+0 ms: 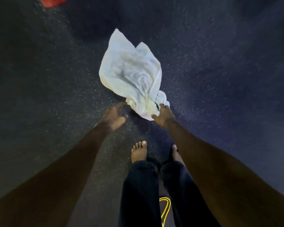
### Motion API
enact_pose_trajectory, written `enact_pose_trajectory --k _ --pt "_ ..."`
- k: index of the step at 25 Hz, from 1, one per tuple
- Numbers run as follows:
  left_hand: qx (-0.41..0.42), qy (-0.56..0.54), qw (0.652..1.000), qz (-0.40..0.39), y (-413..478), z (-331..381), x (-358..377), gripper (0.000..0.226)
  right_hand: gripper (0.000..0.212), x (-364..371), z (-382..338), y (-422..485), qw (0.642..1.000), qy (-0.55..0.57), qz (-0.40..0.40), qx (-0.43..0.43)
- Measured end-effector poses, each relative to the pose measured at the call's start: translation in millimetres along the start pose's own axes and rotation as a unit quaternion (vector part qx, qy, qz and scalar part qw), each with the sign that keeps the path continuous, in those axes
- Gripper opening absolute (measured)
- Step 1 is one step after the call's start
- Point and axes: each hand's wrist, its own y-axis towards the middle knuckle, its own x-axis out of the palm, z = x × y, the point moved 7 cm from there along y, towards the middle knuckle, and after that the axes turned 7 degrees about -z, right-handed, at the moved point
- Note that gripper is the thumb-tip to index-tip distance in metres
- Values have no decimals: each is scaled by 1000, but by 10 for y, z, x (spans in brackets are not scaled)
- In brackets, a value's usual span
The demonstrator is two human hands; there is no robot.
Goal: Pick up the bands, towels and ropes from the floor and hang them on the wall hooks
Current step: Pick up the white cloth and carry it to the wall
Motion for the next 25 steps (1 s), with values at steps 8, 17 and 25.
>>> enact_pose_trajectory --k 8,17,25 --pt "56 20 998 13 -304 732 -205 55 46 -539 -123 -697 992 111 49 -23" --pt "203 84 976 10 -2444 3443 -1206 63 37 -2876 -979 -3611 968 153 123 -153" --pt "378 241 888 -102 -4811 6003 -523 47 26 -4481 -276 -6542 951 139 191 -201"
